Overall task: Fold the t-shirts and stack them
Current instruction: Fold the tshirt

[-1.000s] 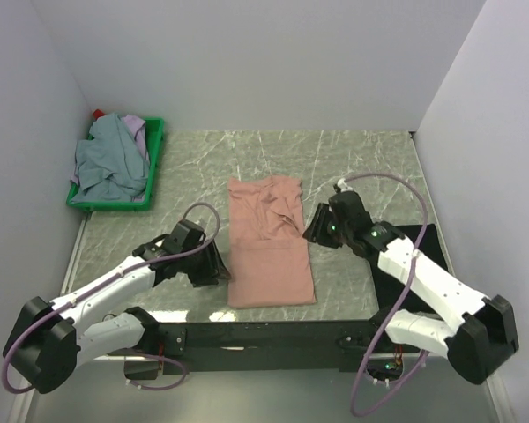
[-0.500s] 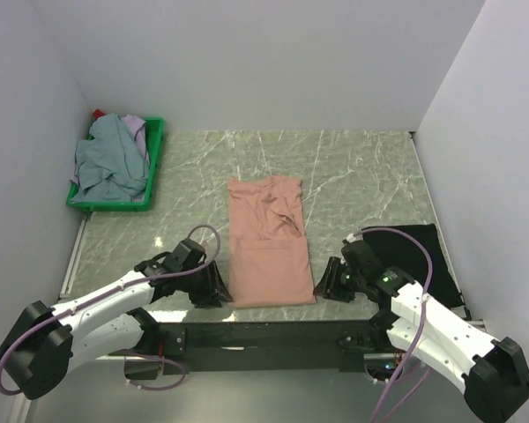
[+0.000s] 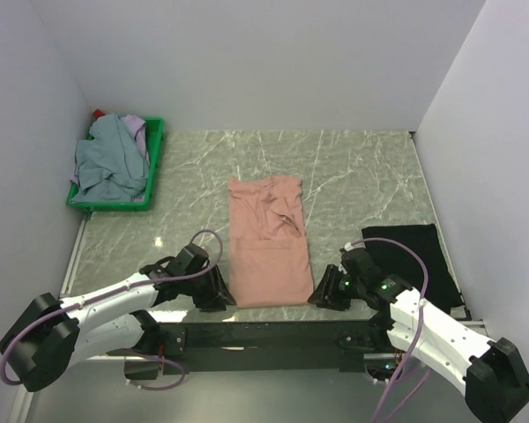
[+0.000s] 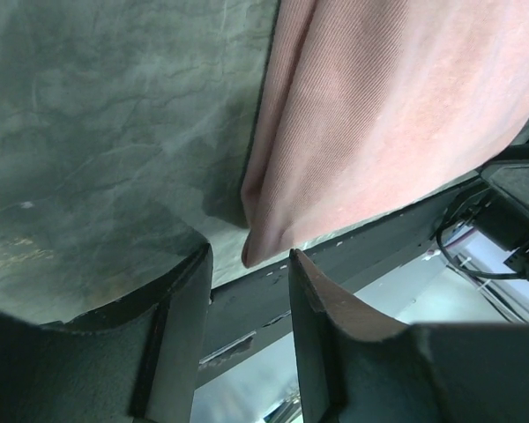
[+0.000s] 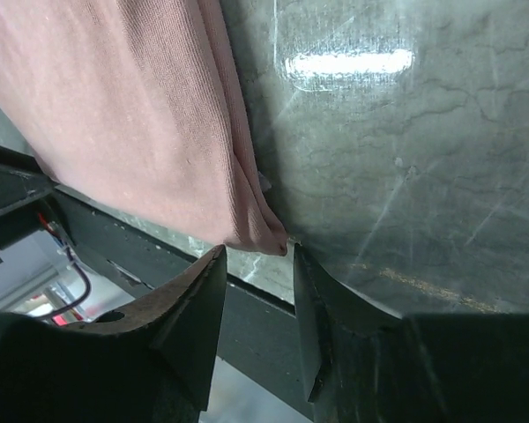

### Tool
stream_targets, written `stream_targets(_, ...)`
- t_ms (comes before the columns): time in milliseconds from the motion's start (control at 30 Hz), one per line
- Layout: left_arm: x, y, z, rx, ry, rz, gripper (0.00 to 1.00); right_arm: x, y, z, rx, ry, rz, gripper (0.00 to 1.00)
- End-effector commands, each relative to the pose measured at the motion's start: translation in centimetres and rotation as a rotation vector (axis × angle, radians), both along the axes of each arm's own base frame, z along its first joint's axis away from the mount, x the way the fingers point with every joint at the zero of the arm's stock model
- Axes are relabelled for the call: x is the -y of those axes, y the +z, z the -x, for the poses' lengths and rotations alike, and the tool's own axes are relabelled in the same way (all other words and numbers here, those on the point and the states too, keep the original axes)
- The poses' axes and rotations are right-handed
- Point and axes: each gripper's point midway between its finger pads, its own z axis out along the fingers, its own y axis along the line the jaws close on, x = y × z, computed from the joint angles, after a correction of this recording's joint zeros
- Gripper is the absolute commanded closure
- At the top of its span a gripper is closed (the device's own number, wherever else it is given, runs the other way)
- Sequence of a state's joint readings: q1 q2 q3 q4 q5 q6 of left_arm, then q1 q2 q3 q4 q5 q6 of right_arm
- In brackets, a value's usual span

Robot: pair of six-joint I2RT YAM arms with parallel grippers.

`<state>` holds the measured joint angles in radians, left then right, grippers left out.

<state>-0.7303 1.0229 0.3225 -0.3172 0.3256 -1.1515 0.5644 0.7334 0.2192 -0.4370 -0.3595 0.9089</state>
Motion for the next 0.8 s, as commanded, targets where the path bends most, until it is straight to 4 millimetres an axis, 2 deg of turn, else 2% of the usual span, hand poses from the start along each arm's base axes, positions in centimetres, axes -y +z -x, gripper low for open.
stream_targets(0,0.4,0.0,-0.2,0.008,0.014,0.025,0.54,0.4,-0.7,0.1,0.001,-0.03,0.013,0.57)
stream_targets(233,0.6,-0.8,-0.3,0.004,0.031,0.029,0.58,0.3,-1.0,-0.1,0.003,-0.057,-0.007,0.59)
stream_targets(400,1.0,-0.7,-0.2,0.007,0.027,0.037,0.65,0.0,-1.0,-0.5,0.023,-0.083,-0.032,0.62)
stream_targets(467,1.1,-0.6,-0.4,0.011,0.032,0.037,0.7,0.0,-0.8,-0.8,0.033,-0.092,-0.041,0.66)
stream_targets(600,1.3,-0.1,-0.8,0.024,0.038,0.039,0.92,0.0,0.4,-1.7,0.085,-0.111,-0.05,0.77)
stream_targets(633,1.3,0.1,-0.9,0.031,0.037,0.037,0.97,0.3,0.4,-1.5,0.083,-0.106,-0.032,0.84)
stream_targets(667,1.2,0.3,-1.2,0.042,0.04,0.027,0.99,0.2,1.1,-1.8,0.102,-0.107,-0.036,0.87)
stream_targets(767,1.6,1.6,-1.7,0.062,0.035,0.036,0.99,0.2,2.1,-2.1,0.127,-0.098,-0.037,0.98)
